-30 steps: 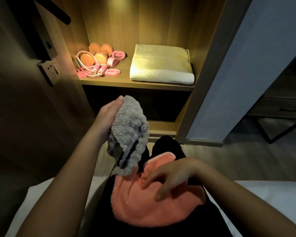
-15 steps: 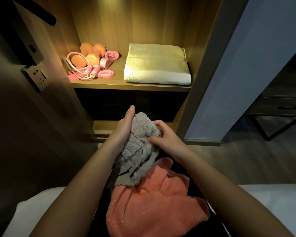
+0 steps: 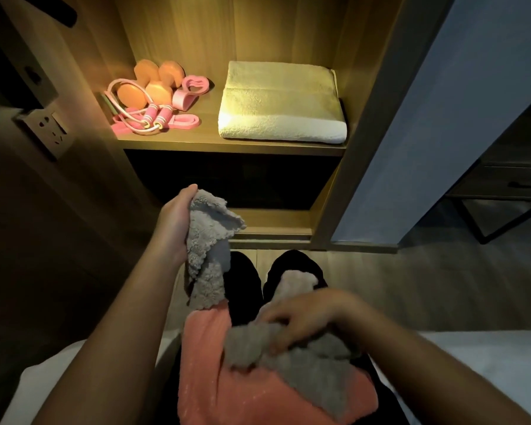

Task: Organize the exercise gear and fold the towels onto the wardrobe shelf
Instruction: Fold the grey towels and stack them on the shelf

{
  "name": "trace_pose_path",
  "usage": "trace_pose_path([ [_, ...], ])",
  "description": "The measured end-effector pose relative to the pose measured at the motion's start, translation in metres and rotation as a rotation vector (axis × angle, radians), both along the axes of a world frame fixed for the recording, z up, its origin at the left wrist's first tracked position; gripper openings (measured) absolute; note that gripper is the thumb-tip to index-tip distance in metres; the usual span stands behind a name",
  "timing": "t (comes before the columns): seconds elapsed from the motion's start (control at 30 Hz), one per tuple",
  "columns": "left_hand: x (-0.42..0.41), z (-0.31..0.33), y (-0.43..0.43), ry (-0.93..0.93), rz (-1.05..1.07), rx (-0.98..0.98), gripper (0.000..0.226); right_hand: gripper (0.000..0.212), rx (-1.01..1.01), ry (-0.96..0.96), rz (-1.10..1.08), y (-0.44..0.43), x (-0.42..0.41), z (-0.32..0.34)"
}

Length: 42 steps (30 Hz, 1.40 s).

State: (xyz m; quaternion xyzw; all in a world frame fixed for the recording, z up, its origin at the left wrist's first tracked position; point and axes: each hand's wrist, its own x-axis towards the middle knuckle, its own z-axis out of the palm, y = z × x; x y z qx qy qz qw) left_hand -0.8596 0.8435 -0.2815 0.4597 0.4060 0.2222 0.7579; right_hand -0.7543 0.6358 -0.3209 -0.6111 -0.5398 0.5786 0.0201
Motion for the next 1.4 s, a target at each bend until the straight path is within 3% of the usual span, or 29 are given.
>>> trace_pose_path([
  [0.2, 0.007, -0.007, -0.009, 0.042, -0.042, -0.003, 0.039, 0.044, -0.139, 0.137, -0.134, 0.008, 0.003, 0.002],
  [0.3, 0.009, -0.011, -0.01, 0.068, -0.073, 0.041, 0.039, 0.041, -0.027, 0.179, -0.226, 0.005, 0.017, 0.006],
  [0.43, 0.015, -0.014, -0.009, 0.084, -0.152, 0.113, 0.031, 0.039, 0.092, 0.242, -0.61, 0.007, 0.042, 0.011],
  [0.6, 0.032, -0.009, -0.012, 0.133, -0.3, 0.338, 0.026, 0.066, 0.496, 0.106, -0.77, 0.034, 0.043, 0.022],
  [0.63, 0.036, -0.008, -0.013, 0.13, -0.336, 0.384, 0.028, 0.058, 0.557, 0.073, -0.792, 0.041, 0.042, 0.021],
  [0.73, 0.046, -0.001, -0.011, 0.168, -0.373, 0.527, 0.035, 0.008, 0.654, 0.096, -0.948, 0.056, 0.042, 0.025],
  [0.87, 0.05, 0.0, 0.005, 0.198, -0.457, 0.74, 0.037, 0.021, 0.706, 0.129, -1.052, 0.057, 0.062, 0.038],
  [1.0, 0.054, 0.003, 0.014, 0.308, -0.695, 0.999, 0.066, 0.025, 0.78, 0.11, -1.055, 0.057, 0.085, 0.055],
  [1.07, 0.061, 0.006, 0.02, 0.318, -0.687, 1.082, 0.055, 0.024, 0.851, 0.01, -1.059, 0.061, 0.097, 0.062],
  [1.13, 0.069, 0.009, 0.027, 0.314, -0.659, 1.096, 0.027, 0.023, 0.912, -0.076, -1.086, 0.064, 0.109, 0.068],
  [1.2, 0.075, 0.012, 0.033, 0.321, -0.624, 1.088, 0.01, 0.023, 0.943, -0.073, -1.133, 0.068, 0.119, 0.072],
  [1.27, 0.08, 0.015, 0.036, 0.318, -0.63, 1.068, 0.009, 0.027, 0.948, 0.019, -1.187, 0.075, 0.126, 0.076],
  [1.3, 0.083, 0.017, 0.036, 0.297, -0.637, 1.054, 0.014, 0.029, 0.933, 0.075, -1.22, 0.079, 0.129, 0.078],
  [1.4, 0.096, 0.027, 0.037, 0.181, -0.639, 1.035, 0.059, 0.034, 0.88, 0.155, -1.237, 0.092, 0.135, 0.083],
])
